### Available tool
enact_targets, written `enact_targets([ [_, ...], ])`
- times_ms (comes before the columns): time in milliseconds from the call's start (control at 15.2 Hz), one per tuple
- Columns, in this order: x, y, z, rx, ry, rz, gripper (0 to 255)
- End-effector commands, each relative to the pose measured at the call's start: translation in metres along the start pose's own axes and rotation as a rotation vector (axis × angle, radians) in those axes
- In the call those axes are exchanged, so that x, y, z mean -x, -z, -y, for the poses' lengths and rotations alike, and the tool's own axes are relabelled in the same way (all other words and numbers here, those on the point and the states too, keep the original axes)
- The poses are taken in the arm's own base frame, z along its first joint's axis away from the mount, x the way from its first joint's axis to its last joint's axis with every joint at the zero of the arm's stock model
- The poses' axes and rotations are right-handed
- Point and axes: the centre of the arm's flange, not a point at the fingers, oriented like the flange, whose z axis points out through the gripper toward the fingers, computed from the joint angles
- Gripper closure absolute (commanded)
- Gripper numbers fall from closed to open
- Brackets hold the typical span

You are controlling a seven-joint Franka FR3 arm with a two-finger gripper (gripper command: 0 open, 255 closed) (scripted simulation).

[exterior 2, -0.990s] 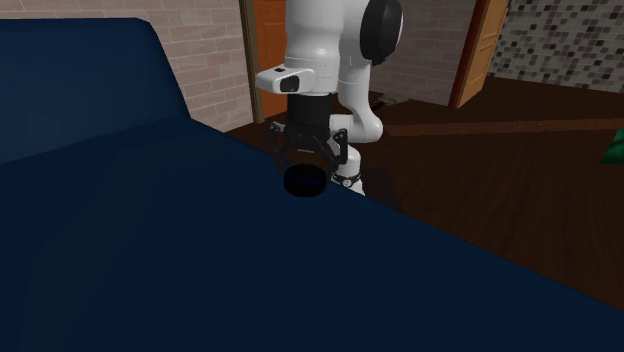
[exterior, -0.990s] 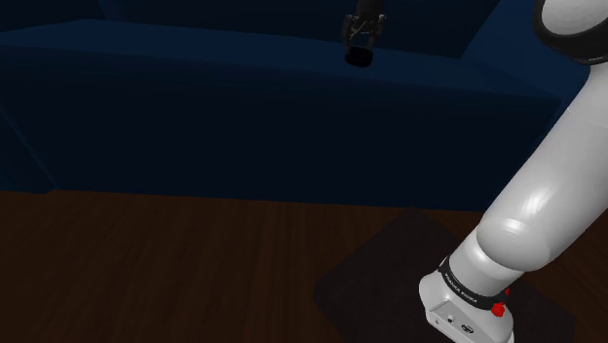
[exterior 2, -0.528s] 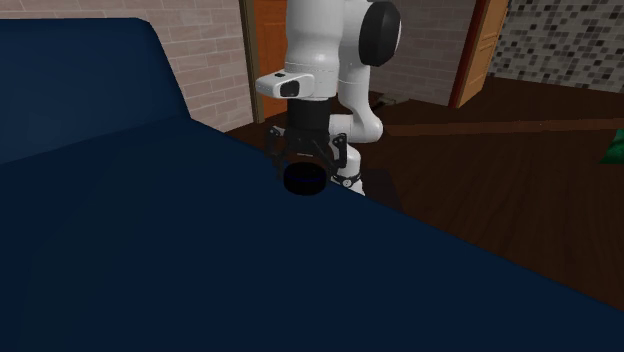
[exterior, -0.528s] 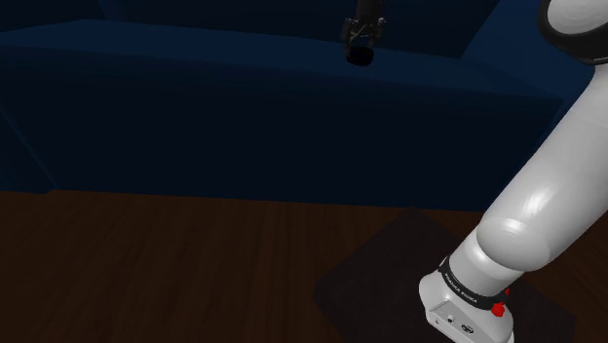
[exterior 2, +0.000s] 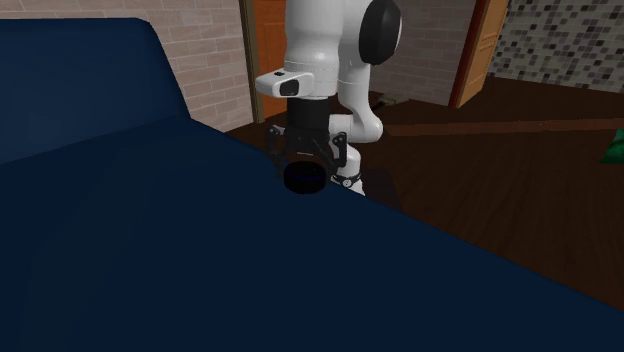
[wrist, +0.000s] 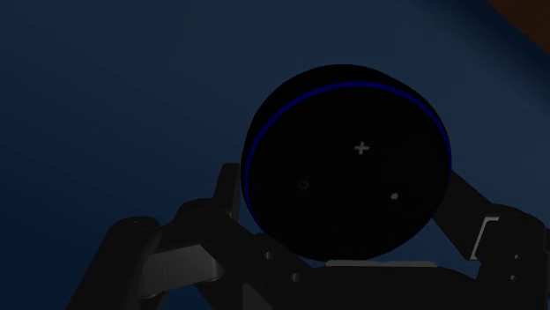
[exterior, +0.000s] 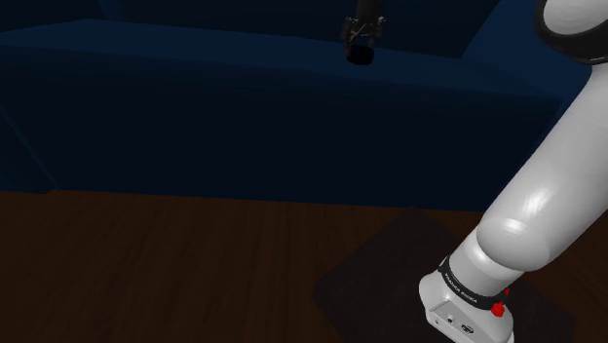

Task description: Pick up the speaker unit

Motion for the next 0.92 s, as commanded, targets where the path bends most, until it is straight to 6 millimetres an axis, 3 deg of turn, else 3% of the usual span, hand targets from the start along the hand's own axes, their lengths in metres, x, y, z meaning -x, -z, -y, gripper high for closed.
enact_targets([
  [0, -0.002, 0.007, 0.0, 0.0, 0.0, 0.003, 255],
  [858, -0.009, 0.071, -0.003, 0.0, 0.0, 0.003, 255],
])
